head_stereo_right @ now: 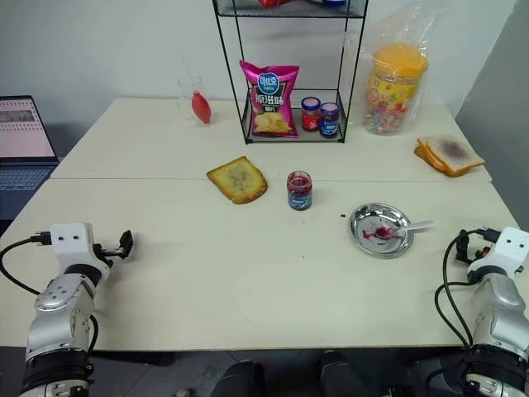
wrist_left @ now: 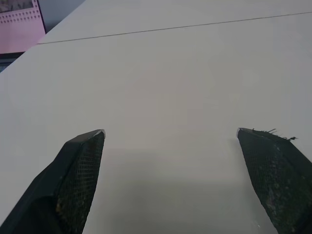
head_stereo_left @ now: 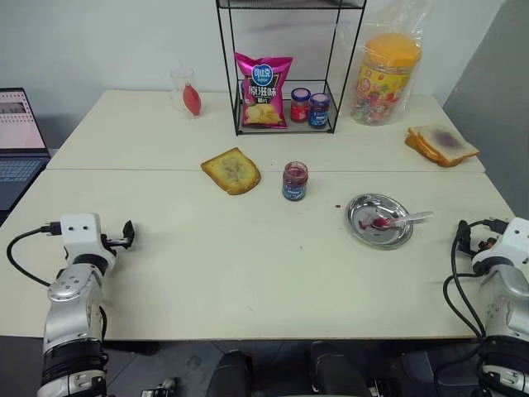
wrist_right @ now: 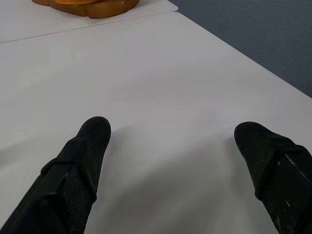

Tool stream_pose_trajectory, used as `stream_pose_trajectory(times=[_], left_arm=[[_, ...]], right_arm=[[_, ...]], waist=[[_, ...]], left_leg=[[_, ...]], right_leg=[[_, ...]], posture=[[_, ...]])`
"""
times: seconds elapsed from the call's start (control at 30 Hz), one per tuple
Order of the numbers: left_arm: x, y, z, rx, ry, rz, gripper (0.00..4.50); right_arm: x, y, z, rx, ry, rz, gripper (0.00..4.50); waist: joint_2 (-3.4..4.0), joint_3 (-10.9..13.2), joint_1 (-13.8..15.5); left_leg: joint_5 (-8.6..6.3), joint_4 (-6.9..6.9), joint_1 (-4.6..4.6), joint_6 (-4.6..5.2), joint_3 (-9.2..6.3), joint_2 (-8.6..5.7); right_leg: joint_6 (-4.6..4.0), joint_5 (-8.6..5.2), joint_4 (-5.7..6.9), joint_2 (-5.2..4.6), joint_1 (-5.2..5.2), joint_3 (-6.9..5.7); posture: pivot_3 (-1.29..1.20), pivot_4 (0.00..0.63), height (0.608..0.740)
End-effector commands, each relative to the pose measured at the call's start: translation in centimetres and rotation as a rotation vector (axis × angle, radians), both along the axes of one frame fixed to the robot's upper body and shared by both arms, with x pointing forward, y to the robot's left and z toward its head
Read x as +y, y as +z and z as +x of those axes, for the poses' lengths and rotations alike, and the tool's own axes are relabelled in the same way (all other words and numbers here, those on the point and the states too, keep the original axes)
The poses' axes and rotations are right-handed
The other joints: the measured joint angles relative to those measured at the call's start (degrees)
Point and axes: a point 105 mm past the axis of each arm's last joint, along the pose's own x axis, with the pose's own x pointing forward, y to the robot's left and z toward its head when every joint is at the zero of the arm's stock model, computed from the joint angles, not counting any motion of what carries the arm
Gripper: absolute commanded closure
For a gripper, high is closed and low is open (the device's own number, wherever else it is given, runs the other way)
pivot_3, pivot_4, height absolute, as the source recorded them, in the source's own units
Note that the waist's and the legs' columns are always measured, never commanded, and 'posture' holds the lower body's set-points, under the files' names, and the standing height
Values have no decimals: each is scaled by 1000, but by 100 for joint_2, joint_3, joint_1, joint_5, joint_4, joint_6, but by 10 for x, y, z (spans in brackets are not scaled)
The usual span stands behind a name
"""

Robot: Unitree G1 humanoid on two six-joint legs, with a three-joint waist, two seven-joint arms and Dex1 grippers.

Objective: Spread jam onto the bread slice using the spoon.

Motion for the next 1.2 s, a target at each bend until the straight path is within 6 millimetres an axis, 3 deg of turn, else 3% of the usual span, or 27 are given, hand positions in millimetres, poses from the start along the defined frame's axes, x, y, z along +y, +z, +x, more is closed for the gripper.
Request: stream_pose_trajectory(times=[0.03,0.37,0.53,0.63,0.77,0.87,0.93,1.07,1.2], left_arm=[[2,17,8,-42,-7,57,0],[-9,28,11,-70,-108,8,0],[-71,49,18,-40,-480,-14,0],[-88,46,20,15,-555,-5,0],[-117,51,35,19,-619,-27,0],[-138,50,50,15,-651,-27,0],[-149,45,57,23,-669,-45,0],[-166,33,75,53,-678,-81,0],[-164,19,91,64,-599,-136,0]], right_arm=[[-9,22,-1,-81,-37,-38,12],[-13,38,-11,-115,-60,-82,12],[19,96,1,-245,174,-149,12],[49,116,8,-272,362,-143,12],[118,141,11,-270,760,-90,12],[177,140,-4,-199,1108,-56,12],[200,134,-15,-136,1243,-45,12],[238,129,-32,-85,1445,-16,12],[251,121,-34,-71,1480,7,12]], waist=[[0,0,1],[0,0,-2],[4,6,-7],[4,6,-5],[4,7,-21],[3,9,3],[2,8,13],[1,10,23],[-10,13,32]], left_leg=[[0,0,0,0,0,0],[0,-2,0,0,1,0],[0,-2,-4,0,1,0],[0,-1,0,0,2,0],[0,-3,0,0,-7,6],[0,-2,-4,0,-12,6],[0,-2,-7,0,-16,5],[-1,-3,-16,1,-15,3],[-1,0,-22,1,-20,-1]], right_leg=[[0,0,0,0,0,0],[0,-1,-1,0,-1,0],[-2,-2,0,0,-5,1],[-2,-2,0,-1,-2,2],[-6,-4,3,7,-2,-4],[-7,-5,2,7,-2,-11],[-6,-5,-4,7,-1,-16],[-2,-7,-21,4,-1,-17],[2,-5,-25,2,-2,-22]], posture=[[0,150,740],[0,150,740],[0,150,740],[0,150,740],[0,150,740],[0,150,740],[0,150,740],[0,150,740],[0,150,740]])
